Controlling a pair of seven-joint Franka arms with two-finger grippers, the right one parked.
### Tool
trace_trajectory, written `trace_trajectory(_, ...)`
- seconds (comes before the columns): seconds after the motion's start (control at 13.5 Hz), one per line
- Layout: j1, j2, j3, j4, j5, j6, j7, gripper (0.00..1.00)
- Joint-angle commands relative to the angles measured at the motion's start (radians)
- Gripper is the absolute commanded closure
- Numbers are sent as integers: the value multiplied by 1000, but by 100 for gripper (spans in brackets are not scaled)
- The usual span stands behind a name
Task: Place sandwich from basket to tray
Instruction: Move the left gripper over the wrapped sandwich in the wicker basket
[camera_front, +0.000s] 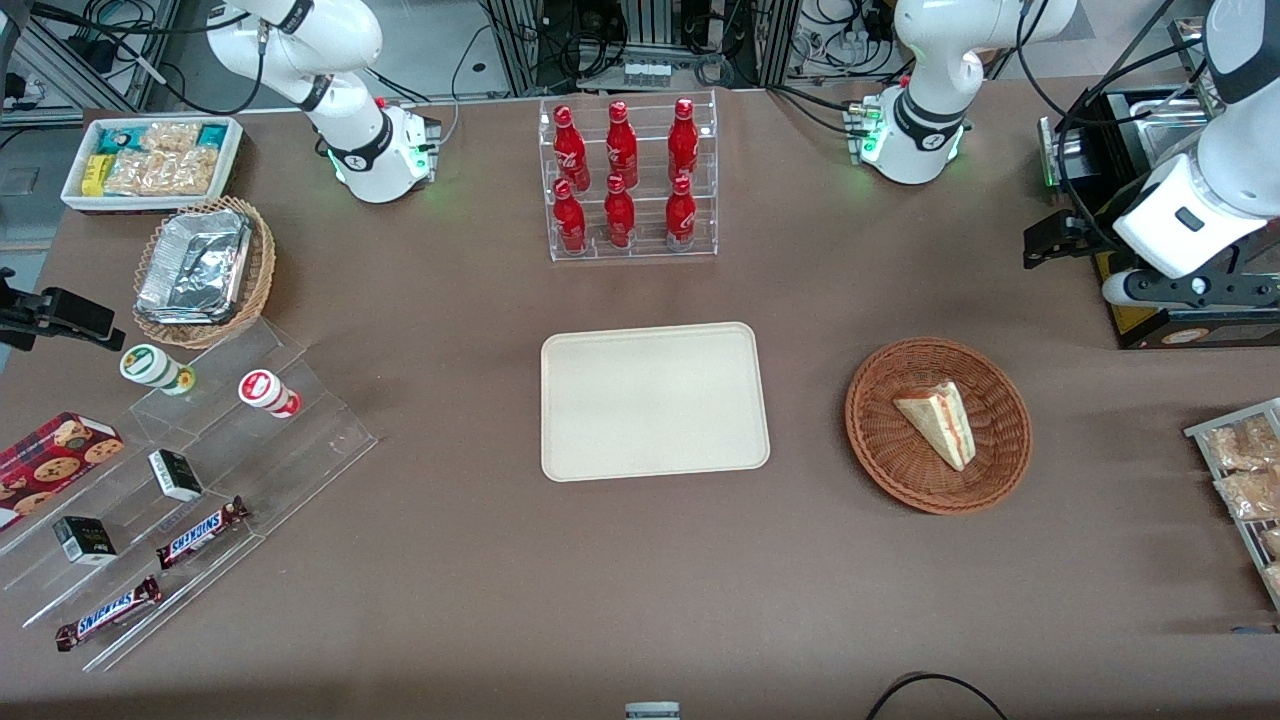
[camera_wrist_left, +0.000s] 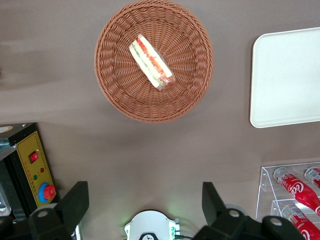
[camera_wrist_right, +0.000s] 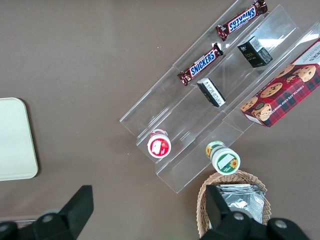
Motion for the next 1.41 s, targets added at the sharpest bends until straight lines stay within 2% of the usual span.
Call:
trace_trajectory(0.0, 7, -8, -1, 9, 13, -16, 2, 0)
trace_trajectory(0.22, 5, 4, -2, 1, 14, -8, 4, 0)
trace_trajectory(0.3, 5, 9, -4, -25, 36, 23, 4, 0)
trace_trajectory(0.59, -1, 14, -5, -166, 37, 206, 4, 0)
trace_trajectory(0.96, -5, 110, -8, -230, 37, 365, -1, 0)
trace_trajectory(1.33, -7, 213, -10, -246, 36, 451, -97, 0)
